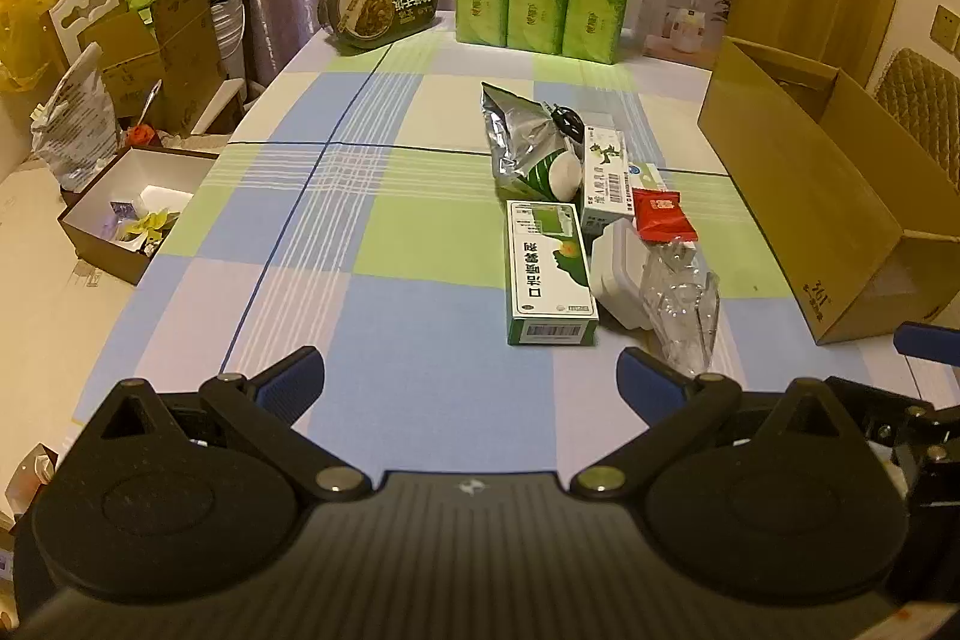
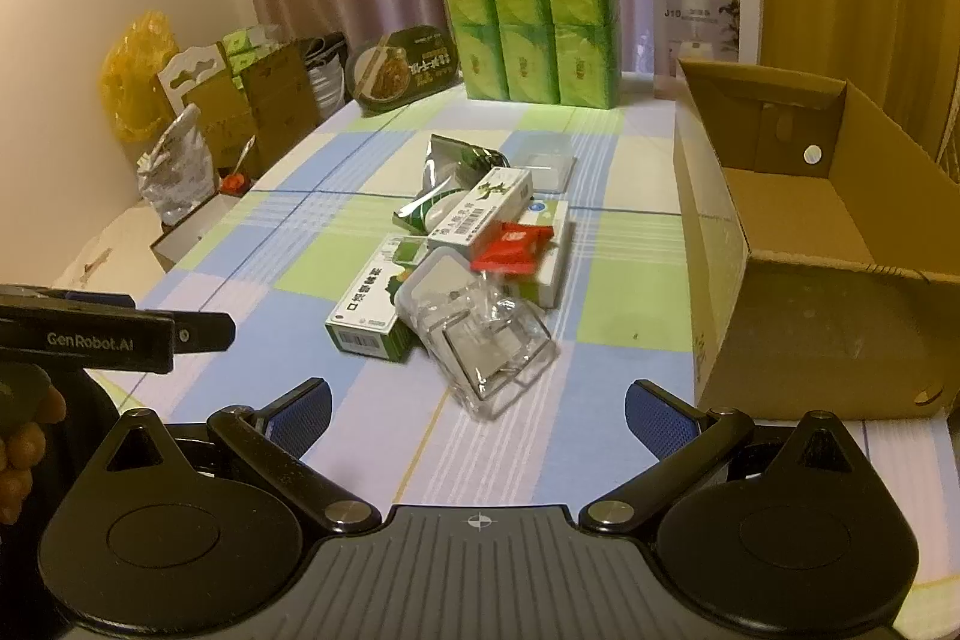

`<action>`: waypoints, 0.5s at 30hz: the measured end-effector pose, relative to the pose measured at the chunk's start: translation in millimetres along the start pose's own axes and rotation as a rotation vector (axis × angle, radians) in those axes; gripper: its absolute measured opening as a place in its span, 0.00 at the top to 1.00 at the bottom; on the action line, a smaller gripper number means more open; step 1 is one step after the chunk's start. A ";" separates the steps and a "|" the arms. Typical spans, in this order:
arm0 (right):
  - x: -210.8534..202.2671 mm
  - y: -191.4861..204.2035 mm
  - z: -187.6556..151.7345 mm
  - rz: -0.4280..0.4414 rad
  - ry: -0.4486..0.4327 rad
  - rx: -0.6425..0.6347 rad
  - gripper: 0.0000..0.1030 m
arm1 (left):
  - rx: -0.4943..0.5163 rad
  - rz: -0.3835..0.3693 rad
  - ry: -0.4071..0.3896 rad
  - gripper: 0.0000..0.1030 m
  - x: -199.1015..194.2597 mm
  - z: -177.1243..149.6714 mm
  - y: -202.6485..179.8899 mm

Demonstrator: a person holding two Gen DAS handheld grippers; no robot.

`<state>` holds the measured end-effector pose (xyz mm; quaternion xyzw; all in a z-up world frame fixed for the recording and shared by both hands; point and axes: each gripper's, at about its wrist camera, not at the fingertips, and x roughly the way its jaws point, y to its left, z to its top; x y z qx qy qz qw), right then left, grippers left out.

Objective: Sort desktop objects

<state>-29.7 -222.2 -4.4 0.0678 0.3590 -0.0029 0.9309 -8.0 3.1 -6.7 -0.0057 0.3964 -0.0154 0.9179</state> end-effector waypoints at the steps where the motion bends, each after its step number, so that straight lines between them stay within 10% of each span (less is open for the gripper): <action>1: 0.4 0.1 -0.4 -0.003 0.001 -0.002 0.02 | 0.001 -0.002 0.000 0.01 -0.2 0.2 -0.2; 15: 2.6 -0.8 -2.6 -0.010 0.016 0.014 0.02 | 0.011 -0.022 0.008 0.01 -0.4 0.3 -2.8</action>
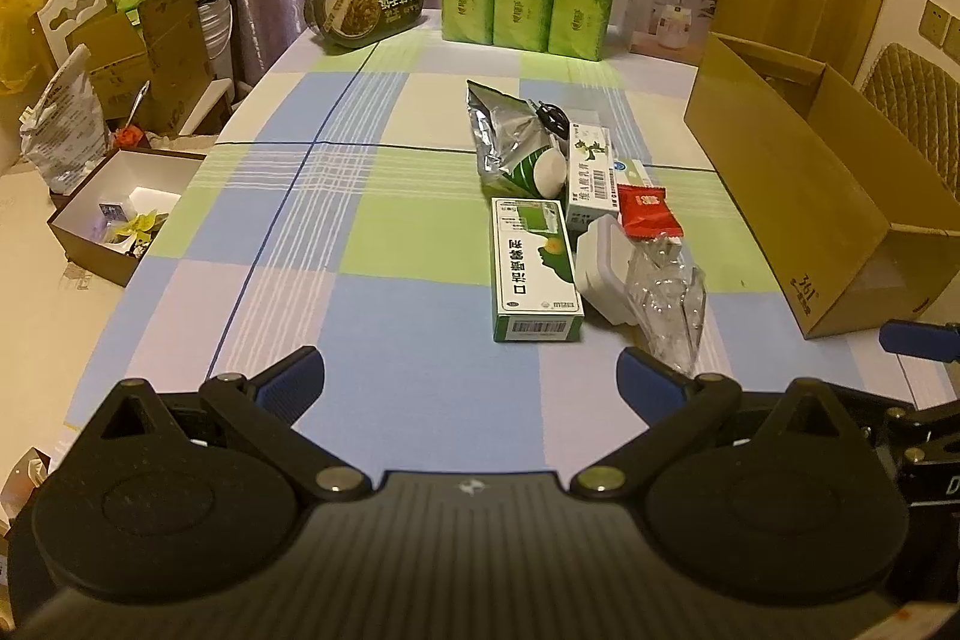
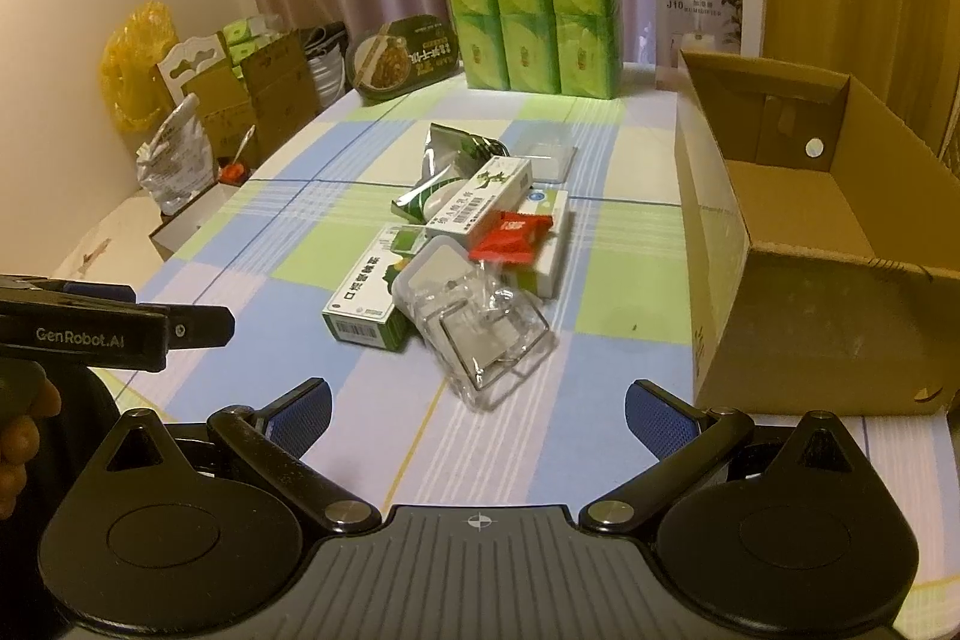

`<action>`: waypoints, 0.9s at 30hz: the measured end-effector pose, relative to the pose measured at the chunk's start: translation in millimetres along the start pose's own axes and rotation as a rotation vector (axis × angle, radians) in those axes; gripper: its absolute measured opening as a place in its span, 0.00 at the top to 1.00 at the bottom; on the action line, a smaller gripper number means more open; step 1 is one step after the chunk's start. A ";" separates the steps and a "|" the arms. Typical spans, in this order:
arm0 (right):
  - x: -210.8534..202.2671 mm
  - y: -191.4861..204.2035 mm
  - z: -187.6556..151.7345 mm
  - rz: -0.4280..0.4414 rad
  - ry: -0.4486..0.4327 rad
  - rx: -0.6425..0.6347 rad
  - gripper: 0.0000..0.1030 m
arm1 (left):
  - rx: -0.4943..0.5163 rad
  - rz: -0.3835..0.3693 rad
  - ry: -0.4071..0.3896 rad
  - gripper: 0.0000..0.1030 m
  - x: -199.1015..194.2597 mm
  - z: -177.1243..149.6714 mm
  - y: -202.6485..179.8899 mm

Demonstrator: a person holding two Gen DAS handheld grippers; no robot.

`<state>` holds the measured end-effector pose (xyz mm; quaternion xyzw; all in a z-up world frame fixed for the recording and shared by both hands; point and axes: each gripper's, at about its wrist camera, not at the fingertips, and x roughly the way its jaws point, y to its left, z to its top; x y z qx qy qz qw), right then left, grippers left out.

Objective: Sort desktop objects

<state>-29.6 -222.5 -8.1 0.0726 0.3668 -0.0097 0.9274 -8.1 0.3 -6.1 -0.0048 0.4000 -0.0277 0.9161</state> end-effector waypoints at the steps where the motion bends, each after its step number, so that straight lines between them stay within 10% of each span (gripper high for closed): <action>1: 0.1 -0.4 -0.1 0.000 0.000 0.003 0.02 | 0.001 -0.001 0.001 0.01 -0.2 0.0 -0.5; 27: 5.2 -8.4 -5.7 -0.050 0.007 0.076 0.02 | 0.022 0.000 0.028 0.01 5.1 -2.1 -6.6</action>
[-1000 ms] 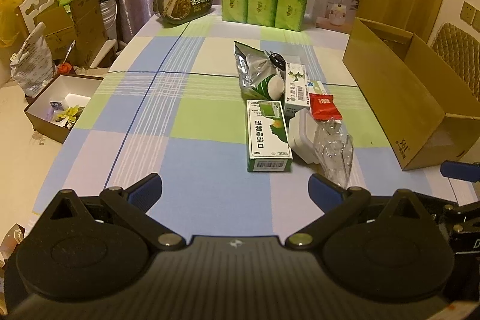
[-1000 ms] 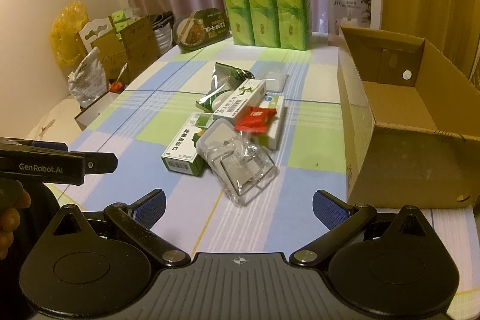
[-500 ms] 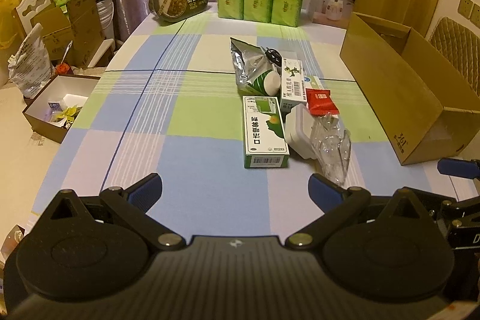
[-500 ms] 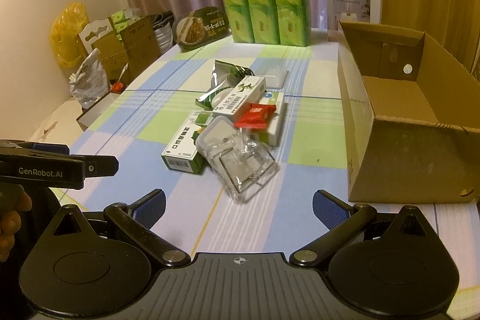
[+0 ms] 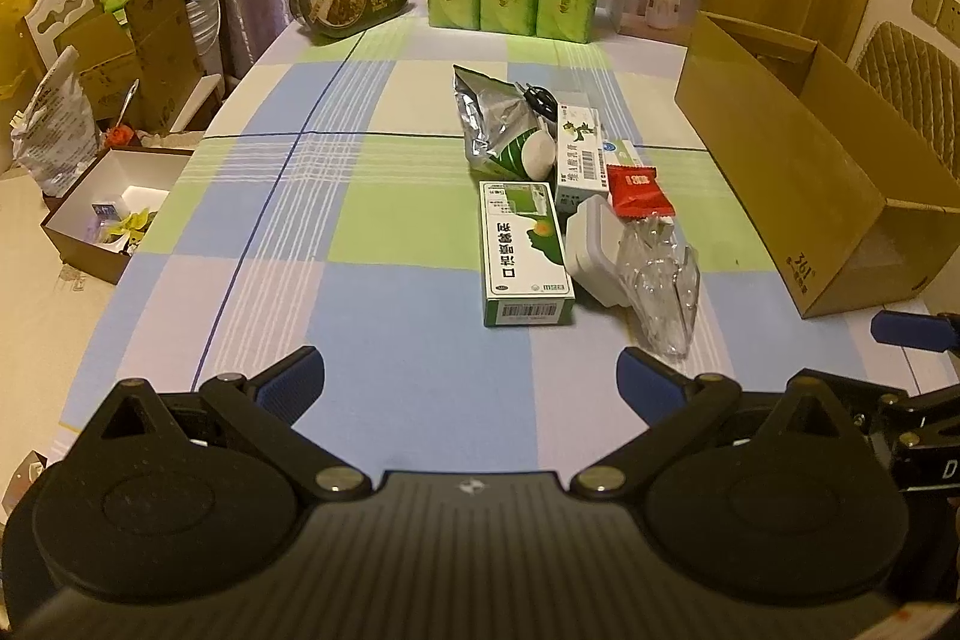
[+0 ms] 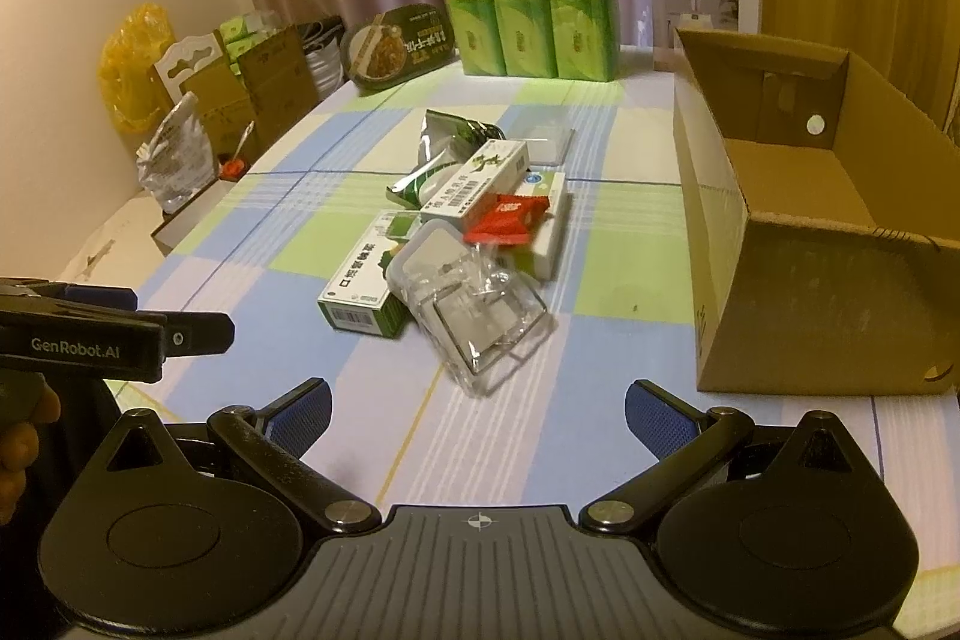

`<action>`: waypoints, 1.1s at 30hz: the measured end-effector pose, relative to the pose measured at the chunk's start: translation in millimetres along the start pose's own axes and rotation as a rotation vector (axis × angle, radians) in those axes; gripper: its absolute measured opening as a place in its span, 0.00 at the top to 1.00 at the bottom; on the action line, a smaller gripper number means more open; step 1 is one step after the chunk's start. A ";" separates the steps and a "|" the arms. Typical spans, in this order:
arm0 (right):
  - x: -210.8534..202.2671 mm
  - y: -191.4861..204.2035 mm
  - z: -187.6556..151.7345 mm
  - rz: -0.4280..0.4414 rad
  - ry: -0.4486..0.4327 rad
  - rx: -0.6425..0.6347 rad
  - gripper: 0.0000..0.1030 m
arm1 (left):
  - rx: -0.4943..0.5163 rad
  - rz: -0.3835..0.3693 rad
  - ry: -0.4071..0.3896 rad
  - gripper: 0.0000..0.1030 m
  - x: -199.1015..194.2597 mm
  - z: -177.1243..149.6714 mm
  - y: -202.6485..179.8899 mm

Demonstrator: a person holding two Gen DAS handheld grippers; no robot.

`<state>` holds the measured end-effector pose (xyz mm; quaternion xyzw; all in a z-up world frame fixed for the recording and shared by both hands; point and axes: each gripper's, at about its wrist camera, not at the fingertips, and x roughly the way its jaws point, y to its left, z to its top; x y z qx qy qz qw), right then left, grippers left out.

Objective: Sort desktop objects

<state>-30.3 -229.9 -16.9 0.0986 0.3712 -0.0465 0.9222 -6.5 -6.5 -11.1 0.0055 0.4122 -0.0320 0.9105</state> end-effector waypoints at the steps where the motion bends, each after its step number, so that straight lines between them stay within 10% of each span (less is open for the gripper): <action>1: 0.5 -0.3 -0.4 -0.001 0.002 0.000 0.02 | 0.001 -0.001 0.001 0.01 0.4 -0.3 0.2; 33: 47.9 5.7 7.7 0.016 0.057 -0.204 0.02 | 0.074 -0.019 0.045 0.01 30.3 15.4 8.6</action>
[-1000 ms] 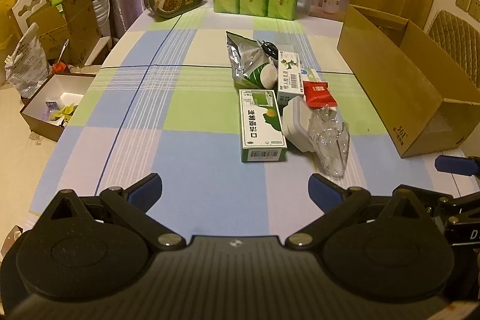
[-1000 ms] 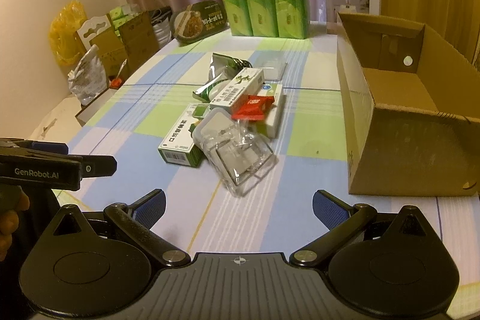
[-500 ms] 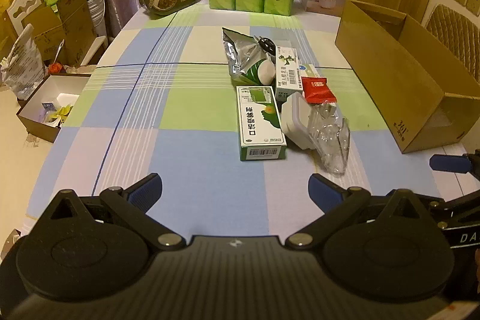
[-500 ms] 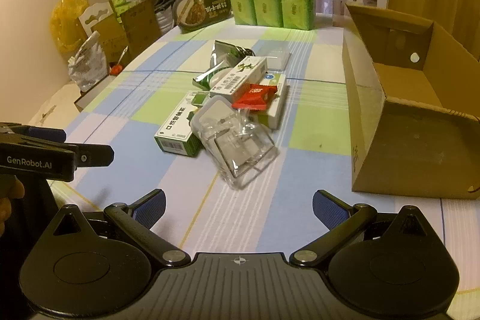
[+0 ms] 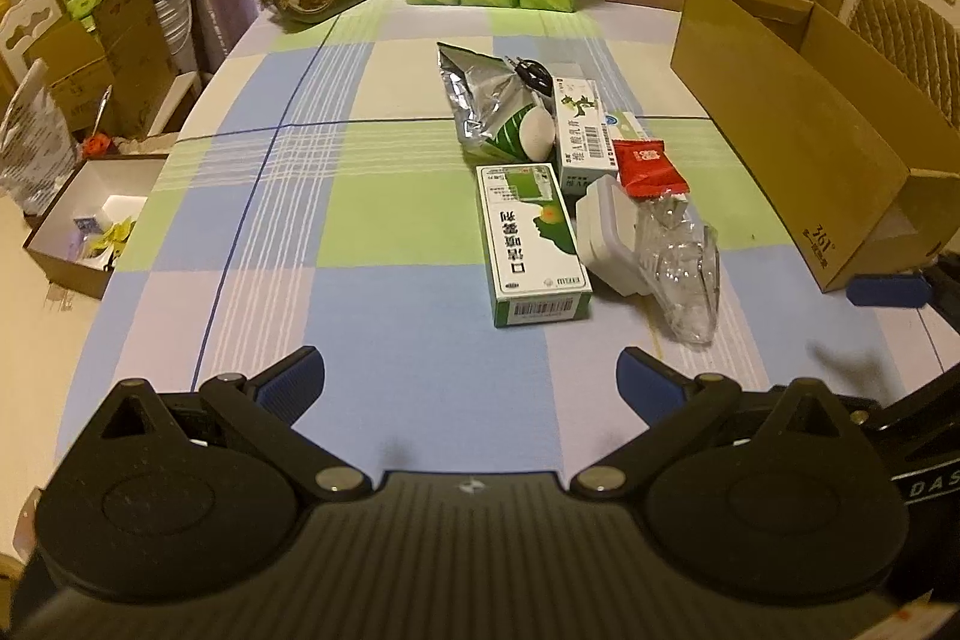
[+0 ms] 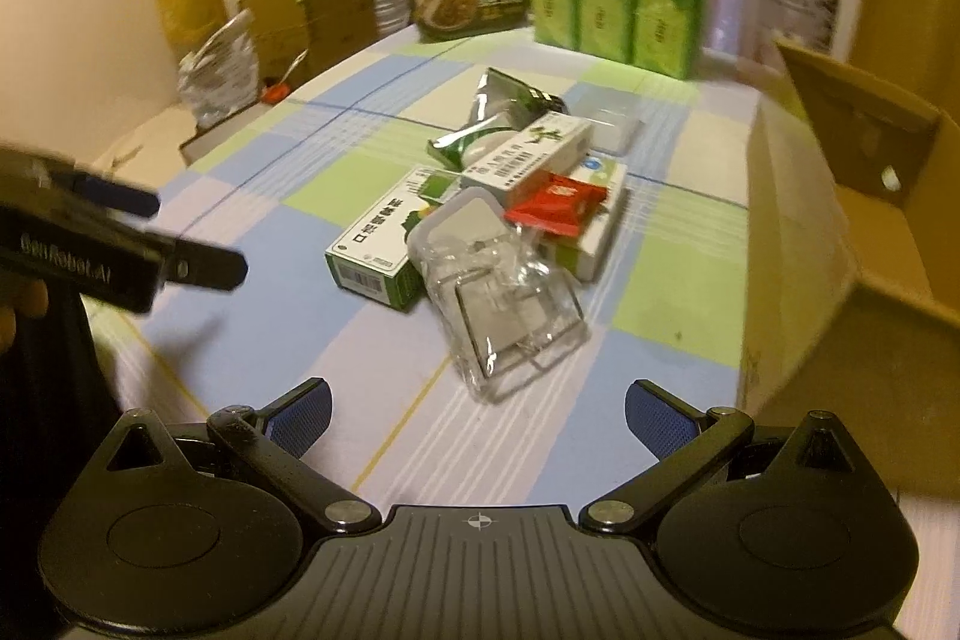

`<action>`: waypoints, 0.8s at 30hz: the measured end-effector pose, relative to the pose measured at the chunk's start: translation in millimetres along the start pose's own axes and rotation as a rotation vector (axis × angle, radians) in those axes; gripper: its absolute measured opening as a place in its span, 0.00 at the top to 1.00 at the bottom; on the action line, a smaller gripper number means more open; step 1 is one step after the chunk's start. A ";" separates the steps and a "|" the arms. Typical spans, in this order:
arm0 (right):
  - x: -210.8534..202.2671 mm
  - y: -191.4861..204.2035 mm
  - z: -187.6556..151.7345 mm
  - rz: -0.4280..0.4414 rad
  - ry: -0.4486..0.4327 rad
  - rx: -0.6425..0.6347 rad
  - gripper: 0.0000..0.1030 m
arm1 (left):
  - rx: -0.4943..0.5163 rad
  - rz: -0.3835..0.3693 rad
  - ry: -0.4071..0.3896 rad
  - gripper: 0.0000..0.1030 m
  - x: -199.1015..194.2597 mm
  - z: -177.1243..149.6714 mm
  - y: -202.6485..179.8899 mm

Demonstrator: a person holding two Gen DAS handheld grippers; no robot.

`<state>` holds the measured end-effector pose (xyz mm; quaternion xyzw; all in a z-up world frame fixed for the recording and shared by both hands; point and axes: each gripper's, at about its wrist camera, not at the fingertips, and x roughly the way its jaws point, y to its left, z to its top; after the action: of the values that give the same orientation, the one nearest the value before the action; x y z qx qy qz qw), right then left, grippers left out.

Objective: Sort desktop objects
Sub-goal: 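Close the right gripper on the clear bagged wire rack while the left tool approaches the green-white box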

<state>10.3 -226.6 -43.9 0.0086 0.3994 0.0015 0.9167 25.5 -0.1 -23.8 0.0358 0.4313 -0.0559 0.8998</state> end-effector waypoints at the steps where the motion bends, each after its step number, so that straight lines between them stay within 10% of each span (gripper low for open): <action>1: 3.8 -0.1 1.5 0.002 0.002 -0.021 0.02 | 0.007 -0.001 -0.002 0.01 1.2 2.6 0.5; 24: 76.5 -30.1 24.9 0.106 0.057 -0.292 0.11 | 0.209 -0.072 0.043 0.02 61.5 44.9 -11.7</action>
<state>80.5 -256.3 -83.5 -0.1035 0.4197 0.1081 0.8952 96.9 -21.0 -43.8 0.1152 0.4432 -0.1322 0.8791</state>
